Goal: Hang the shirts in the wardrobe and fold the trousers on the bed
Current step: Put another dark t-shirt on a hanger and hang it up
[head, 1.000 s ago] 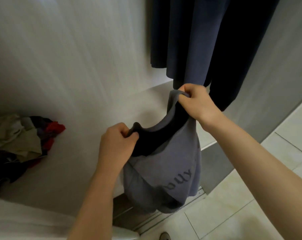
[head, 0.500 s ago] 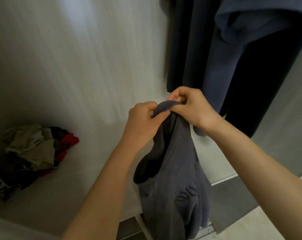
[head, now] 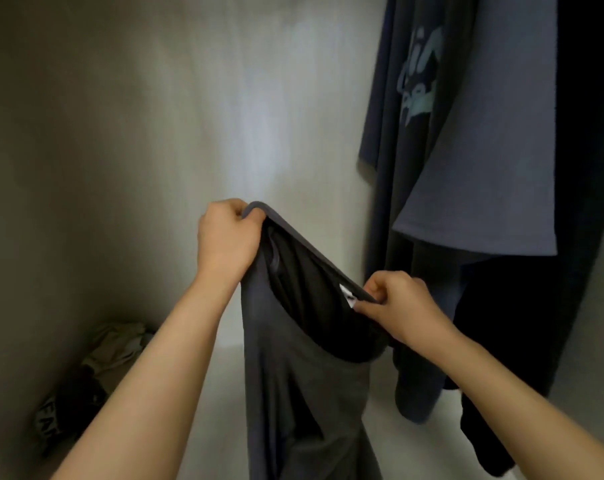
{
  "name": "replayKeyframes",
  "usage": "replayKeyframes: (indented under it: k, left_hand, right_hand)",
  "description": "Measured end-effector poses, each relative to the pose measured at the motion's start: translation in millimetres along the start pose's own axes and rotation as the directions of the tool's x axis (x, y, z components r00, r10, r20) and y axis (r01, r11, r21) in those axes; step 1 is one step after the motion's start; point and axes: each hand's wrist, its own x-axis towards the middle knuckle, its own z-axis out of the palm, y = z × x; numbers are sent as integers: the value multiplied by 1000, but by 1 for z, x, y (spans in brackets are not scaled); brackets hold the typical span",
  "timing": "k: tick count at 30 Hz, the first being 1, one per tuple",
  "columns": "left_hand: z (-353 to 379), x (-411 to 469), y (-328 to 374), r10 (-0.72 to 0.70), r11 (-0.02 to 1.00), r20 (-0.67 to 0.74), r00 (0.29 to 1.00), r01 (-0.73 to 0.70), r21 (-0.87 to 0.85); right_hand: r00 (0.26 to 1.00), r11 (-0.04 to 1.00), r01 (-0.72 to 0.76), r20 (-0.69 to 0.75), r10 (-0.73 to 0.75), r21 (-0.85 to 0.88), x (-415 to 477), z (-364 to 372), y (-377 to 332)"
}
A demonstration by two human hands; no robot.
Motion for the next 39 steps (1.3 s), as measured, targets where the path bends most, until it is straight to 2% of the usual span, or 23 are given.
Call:
replayKeyframes:
  k: [4,5,7,8,9,10,11,13,17,19,21,24,26,29,31,33,35,37,39]
  left_hand:
    - [-15,18,12,8,995,-56,998,-3,98]
    - [-19,22,15,26,989,-33,999,-21,147]
    - [-29,29,20,79,969,141,987,-109,223]
    - [-34,31,23,93,962,295,951,-162,218]
    - [-39,33,26,93,962,460,883,-198,187]
    - [-45,34,28,80,966,584,808,-208,155]
    - [-50,35,32,74,967,651,755,-213,138]
    - [-59,40,35,67,970,691,720,-209,123]
    - [-77,44,42,5,994,774,633,-89,66]
    - [-82,45,45,40,998,790,612,-57,-6]
    - [-85,49,48,76,997,744,663,-45,-62]
    - [-88,53,59,117,992,567,815,-72,-100]
    - [-90,57,68,128,972,461,878,-19,-233]
    - [-97,73,93,110,921,387,916,53,-387]
    - [-106,88,105,107,922,419,902,68,-382]
    - [-118,93,111,156,943,450,879,3,-332]
    - [-128,101,112,174,967,385,906,-83,-241]
    - [-133,114,109,184,976,220,958,-152,-153]
    - [-137,126,108,187,975,83,979,-174,-138]
  right_hand:
    - [999,994,-4,-51,10,106,26,-17,-22]
    - [999,982,-12,-49,22,190,32,-20,-28]
    - [999,929,-22,-16,30,370,44,-26,-42]
    - [1000,907,-21,-1,23,421,49,-28,-50]
    - [1000,890,-12,2,12,456,53,-29,-58]
    - [1000,870,9,-15,-2,493,58,-31,-67]
    - [999,849,43,-50,-19,527,62,-33,-77]
    - [988,832,116,-146,-43,542,70,-37,-96]
    - [944,812,248,-320,-80,529,80,-44,-136]
    - [919,784,314,-377,-111,536,84,-46,-156]
    - [910,762,345,-393,-130,547,88,-49,-176]
    - [900,762,376,-405,-164,527,96,-59,-200]
    - [884,772,409,-421,-203,486,103,-70,-211]
    - [840,811,460,-472,-267,361,116,-96,-218]
    - [772,857,496,-525,-360,141,123,-109,-220]
    - [694,858,503,-543,-473,-103,126,-116,-222]
    - [675,822,520,-478,-562,-231,127,-122,-222]
    - [733,783,550,-282,-620,-291,127,-129,-221]
    - [811,745,508,-52,-583,-432,125,-135,-218]
